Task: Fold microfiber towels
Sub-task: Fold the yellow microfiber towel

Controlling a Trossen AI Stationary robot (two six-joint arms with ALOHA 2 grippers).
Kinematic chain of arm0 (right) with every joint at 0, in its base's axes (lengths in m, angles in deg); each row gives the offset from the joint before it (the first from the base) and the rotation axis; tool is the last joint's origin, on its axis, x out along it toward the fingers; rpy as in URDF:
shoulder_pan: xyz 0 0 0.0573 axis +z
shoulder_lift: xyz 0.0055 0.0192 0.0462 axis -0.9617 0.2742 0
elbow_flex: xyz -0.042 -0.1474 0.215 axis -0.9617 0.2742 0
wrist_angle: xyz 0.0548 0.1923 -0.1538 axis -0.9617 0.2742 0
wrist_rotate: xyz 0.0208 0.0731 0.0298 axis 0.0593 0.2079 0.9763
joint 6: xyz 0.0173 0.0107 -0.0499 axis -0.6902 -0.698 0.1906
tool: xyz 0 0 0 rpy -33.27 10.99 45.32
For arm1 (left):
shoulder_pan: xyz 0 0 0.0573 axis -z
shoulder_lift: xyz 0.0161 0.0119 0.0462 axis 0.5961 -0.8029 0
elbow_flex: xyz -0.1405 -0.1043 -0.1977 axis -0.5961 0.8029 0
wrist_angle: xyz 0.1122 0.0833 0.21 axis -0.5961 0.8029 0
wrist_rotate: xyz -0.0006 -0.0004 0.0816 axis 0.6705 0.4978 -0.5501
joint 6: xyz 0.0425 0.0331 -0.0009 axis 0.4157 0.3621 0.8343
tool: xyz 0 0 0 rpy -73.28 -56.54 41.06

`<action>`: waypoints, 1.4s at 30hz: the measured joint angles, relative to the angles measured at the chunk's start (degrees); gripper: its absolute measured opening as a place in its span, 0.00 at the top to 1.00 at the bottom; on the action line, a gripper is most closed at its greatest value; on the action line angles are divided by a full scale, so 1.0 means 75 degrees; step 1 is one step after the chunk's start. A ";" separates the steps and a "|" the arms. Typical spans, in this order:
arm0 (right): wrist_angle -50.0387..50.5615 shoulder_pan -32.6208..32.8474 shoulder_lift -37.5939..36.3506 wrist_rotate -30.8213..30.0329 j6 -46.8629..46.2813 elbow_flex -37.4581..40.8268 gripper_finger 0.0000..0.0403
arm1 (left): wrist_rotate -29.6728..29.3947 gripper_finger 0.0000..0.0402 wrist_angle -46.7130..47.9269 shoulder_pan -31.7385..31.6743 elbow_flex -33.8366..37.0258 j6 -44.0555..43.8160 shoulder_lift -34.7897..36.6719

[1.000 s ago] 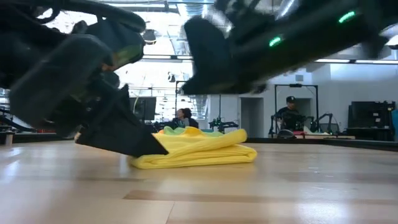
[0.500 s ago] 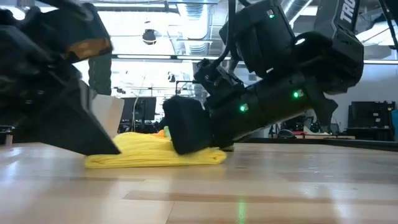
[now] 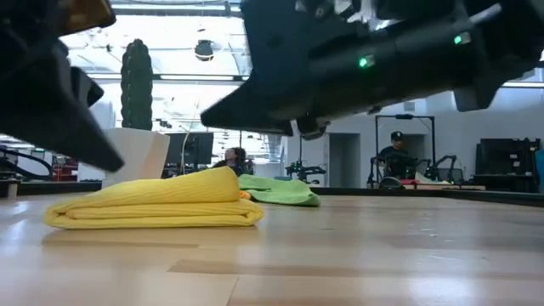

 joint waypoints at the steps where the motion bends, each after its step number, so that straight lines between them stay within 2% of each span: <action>1: -0.0019 0.0040 0.0000 0.0188 -0.0005 0.0000 0.94 | -0.0043 1.00 -0.0004 -0.0003 0.0000 0.0021 0.0051; 7: 0.0811 0.0051 0.0017 0.1138 -0.0220 0.0000 0.96 | -0.0611 1.00 0.0116 -0.0006 -0.0015 0.0174 0.0386; 11: 0.1601 0.0008 0.0318 0.1231 -0.0892 0.0009 0.95 | -0.1076 1.00 0.0271 -0.0010 -0.0017 0.0074 0.0453; 17: 0.1664 0.0062 0.0463 0.1198 -0.1332 -0.0029 0.95 | -0.1340 1.00 0.0350 -0.0011 0.0179 -0.0157 0.0441; 22: 0.1786 0.0226 0.0159 0.1031 -0.1053 0.0006 0.96 | -0.1654 1.00 0.0156 -0.0014 0.0724 -0.0867 0.0441; 27: 0.1200 0.0269 -0.0148 -0.0139 -0.0101 -0.0008 0.95 | -0.2167 1.00 -0.0854 -0.0003 0.1424 -0.1383 0.0438; 29: 0.0849 0.0054 -0.0115 -0.0272 0.0275 0.0006 0.95 | -0.2259 1.00 -0.1353 -0.0003 0.1696 -0.1381 0.0439; 35: 0.0656 -0.1055 -0.0115 0.0623 0.0152 0.0000 0.96 | -0.2357 1.00 -0.2121 -0.0079 0.2224 -0.1508 0.0438; 39: 0.0845 -0.1653 0.0015 0.1443 -0.0371 -0.0010 0.94 | -0.2350 1.00 -0.2131 -0.0139 0.2259 -0.1508 0.0438; 42: 0.0943 -0.1802 0.0396 0.1532 -0.0747 0.0005 0.95 | -0.2359 1.00 -0.2131 -0.0143 0.2259 -0.1508 0.0438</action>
